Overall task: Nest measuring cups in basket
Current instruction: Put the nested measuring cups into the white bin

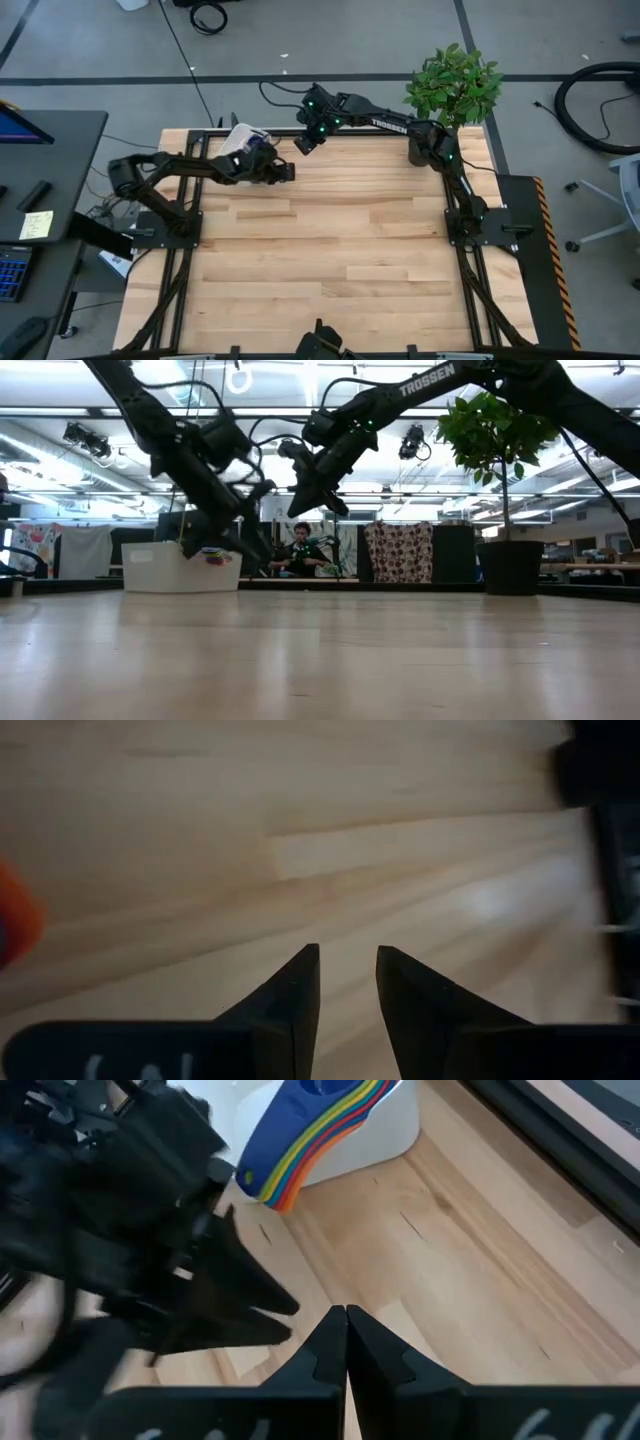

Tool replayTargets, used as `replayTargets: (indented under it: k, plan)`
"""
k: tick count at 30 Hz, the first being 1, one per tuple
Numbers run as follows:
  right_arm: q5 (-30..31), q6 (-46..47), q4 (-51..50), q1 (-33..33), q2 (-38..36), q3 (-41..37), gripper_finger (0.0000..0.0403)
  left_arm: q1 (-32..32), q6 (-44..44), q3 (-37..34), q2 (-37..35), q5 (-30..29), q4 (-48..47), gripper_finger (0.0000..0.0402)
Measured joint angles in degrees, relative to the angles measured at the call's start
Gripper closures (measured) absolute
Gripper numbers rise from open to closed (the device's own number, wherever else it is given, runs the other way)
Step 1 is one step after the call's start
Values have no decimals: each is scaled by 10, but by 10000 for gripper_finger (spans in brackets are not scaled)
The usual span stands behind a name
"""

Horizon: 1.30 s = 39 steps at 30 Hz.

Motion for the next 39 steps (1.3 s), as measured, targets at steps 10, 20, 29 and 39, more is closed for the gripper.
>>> replayTargets:
  k: [10, 20, 29, 39]
  plan:
    - [0, 1, 0, -1, 0, 0, 392, -18, -1, 0, 43, -67, -5, 294]
    - [0, 1, 0, 0, 0, 0, 392, 19, 3, 0, 42, -139, 0, 294]
    - [-13, 2, 0, 1, 0, 0, 392, 55, 4, 0, 44, -183, 0, 294]
    - [-16, 2, 0, 3, 0, 0, 392, 82, 3, 0, 44, -215, -2, 294]
